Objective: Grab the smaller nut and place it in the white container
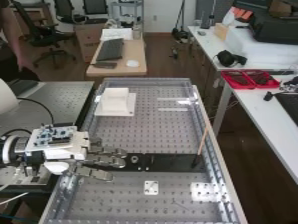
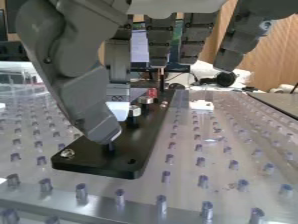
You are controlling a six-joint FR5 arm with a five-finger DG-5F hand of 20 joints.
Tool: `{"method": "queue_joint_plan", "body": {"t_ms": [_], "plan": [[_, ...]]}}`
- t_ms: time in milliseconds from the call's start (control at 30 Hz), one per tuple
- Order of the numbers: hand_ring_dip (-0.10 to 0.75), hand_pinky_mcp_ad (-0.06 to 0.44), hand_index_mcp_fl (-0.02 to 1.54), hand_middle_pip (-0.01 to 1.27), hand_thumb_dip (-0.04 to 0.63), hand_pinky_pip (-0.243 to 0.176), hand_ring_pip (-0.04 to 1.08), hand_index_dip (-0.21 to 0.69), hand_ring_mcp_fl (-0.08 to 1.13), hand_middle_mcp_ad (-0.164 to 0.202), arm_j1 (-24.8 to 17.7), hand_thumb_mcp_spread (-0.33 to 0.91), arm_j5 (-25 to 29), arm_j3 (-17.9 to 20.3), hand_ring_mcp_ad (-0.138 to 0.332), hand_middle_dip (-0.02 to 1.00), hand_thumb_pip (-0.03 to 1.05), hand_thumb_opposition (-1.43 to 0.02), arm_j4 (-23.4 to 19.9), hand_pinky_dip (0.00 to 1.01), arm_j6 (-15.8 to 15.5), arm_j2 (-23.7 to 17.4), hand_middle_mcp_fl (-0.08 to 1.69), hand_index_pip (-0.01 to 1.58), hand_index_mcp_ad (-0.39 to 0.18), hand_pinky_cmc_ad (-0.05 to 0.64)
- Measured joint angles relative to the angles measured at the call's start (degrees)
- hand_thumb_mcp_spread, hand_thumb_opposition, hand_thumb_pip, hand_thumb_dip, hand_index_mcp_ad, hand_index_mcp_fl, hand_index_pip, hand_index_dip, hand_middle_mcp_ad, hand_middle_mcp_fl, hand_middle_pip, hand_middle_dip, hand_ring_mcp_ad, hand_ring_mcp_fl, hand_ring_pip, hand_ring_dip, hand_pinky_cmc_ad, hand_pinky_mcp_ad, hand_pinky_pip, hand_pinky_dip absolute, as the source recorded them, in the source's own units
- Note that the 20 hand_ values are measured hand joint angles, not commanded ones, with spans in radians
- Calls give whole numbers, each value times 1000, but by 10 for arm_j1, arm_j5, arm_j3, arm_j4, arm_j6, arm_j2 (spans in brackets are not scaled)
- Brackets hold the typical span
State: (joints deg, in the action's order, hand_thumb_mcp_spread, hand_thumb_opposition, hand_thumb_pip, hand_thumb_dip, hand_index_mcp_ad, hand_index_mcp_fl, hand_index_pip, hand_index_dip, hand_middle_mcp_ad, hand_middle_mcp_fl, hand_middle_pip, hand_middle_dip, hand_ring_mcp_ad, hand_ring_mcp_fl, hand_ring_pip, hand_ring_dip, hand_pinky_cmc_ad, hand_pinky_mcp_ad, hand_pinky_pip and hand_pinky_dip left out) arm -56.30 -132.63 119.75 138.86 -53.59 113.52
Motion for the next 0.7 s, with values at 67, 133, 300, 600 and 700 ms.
{"method": "queue_joint_plan", "body": {"t_ms": [67,133,300,600,700], "plan": [[82,230,101,129,253,-49,105,168,5,61,0,468,1,-1,101,183,698,-878,4,188,-4,0,9,1553,-169,312],[82,230,103,129,253,-49,105,168,5,61,-1,468,3,-3,101,183,698,-878,8,188,-8,0,5,1553,-166,312],[82,227,70,129,253,-49,89,168,2,61,-3,456,8,-3,101,183,698,-876,12,188,-14,1,5,1553,-169,312],[82,227,33,129,253,-47,89,168,2,58,-4,447,9,1,101,183,698,-873,5,188,-7,3,5,1550,-169,312],[82,230,33,129,253,-47,89,168,2,58,-4,447,9,2,101,183,698,-873,4,188,-8,3,5,1553,-169,312]]}}
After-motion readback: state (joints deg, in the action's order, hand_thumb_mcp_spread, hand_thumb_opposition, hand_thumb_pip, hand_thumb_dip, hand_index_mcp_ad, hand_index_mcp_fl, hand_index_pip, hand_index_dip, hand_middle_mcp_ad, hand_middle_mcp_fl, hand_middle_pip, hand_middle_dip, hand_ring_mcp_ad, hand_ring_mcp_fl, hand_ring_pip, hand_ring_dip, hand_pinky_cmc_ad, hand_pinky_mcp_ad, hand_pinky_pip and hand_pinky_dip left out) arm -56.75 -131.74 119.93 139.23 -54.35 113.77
